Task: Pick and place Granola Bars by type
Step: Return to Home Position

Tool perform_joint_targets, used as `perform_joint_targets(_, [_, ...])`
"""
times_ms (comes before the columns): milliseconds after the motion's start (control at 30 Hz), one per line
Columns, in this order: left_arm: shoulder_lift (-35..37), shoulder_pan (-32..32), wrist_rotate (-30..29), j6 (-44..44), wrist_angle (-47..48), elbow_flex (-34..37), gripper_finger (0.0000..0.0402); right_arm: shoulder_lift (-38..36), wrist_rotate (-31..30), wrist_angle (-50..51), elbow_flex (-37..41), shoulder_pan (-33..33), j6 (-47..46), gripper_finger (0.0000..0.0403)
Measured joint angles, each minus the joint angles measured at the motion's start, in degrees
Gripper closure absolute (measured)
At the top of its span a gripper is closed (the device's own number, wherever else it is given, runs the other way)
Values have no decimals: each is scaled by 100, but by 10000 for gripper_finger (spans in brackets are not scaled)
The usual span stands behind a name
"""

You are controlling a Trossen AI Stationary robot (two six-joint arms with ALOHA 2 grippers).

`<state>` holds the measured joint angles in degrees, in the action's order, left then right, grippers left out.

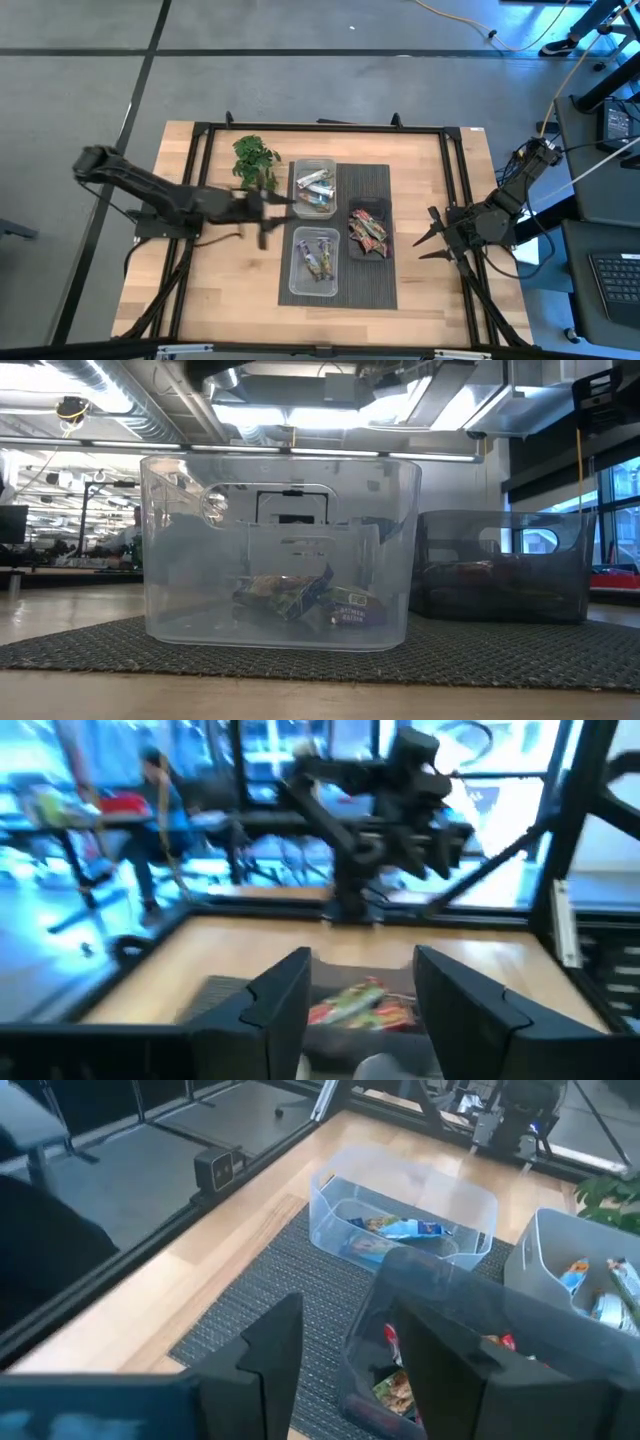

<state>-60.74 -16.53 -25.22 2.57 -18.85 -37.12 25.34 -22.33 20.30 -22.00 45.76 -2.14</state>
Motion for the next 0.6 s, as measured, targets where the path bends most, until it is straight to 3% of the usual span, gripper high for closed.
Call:
perform_joint_targets(133, [1293, 23, -569, -321, -77, 1094, 231, 0, -2, 4, 0, 0, 148, 240])
perform_joint_targets(233, [1984, 14, -614, 285, -50, 1730, 231, -42, -158, -98, 1, -44, -190, 240])
perform_joint_targets(333, [2589, 38, -658, 323, -192, 2226, 234, -210, -122, -118, 0, -225, -344, 240])
perform_joint_targets(500, [3393, 104, -409, 280, -717, 2876, 233, -468, 379, -201, 10, -559, -383, 240])
perform_joint_targets(600, [3691, 99, -112, 332, -710, 3095, 231, -516, 765, -860, 306, -715, -311, 240])
